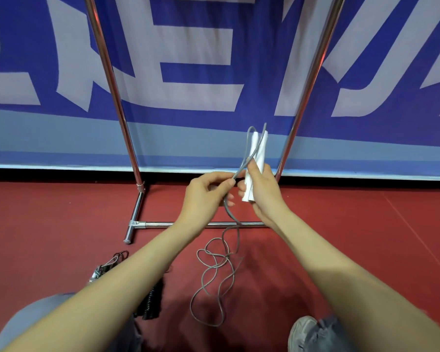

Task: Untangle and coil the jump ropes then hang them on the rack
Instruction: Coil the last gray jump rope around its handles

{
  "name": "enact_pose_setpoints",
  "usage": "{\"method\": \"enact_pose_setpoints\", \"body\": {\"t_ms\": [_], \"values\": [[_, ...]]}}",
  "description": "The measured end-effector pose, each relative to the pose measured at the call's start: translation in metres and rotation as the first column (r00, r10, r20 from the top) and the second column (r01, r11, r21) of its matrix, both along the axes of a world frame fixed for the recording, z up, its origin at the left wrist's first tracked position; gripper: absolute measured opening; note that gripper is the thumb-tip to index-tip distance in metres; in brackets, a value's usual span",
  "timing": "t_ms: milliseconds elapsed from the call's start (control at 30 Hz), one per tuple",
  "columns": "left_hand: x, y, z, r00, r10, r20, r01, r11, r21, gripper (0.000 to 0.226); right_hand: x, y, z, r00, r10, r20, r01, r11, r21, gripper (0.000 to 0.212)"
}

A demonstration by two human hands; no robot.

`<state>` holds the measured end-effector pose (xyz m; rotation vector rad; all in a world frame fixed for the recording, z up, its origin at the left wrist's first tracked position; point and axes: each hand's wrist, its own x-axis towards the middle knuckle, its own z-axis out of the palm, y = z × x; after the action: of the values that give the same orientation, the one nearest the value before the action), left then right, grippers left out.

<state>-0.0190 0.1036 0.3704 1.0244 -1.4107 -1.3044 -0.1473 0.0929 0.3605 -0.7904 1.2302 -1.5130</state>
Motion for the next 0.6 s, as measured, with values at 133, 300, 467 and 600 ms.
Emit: {"method": "enact_pose_setpoints", "body": {"t_ms": [133,300,467,600], "values": [[-0.005,0.005,0.002,0.998,0.020,-0.053,-0.015,0.996,0.085,0.014,0.006,-0.003,-0.002,0.999,-0.033,0.037,0.030,0.997,0.067,0.022],[-0.001,0.001,0.007,0.944,0.180,-0.276,-0.062,0.919,0.389,0.006,0.008,-0.004,-0.004,0.995,0.011,0.099,-0.026,0.988,0.155,0.024],[0.000,0.001,0.001,0.982,0.081,-0.168,-0.031,0.959,0.283,0.002,0.008,-0.004,-0.006,0.994,0.062,0.084,-0.075,0.985,0.155,0.021],[-0.002,0.001,-0.005,0.998,0.064,0.005,-0.064,0.992,0.105,0.004,0.009,-0.001,-0.007,0.990,0.141,0.028,-0.143,0.985,0.092,0.024]]}}
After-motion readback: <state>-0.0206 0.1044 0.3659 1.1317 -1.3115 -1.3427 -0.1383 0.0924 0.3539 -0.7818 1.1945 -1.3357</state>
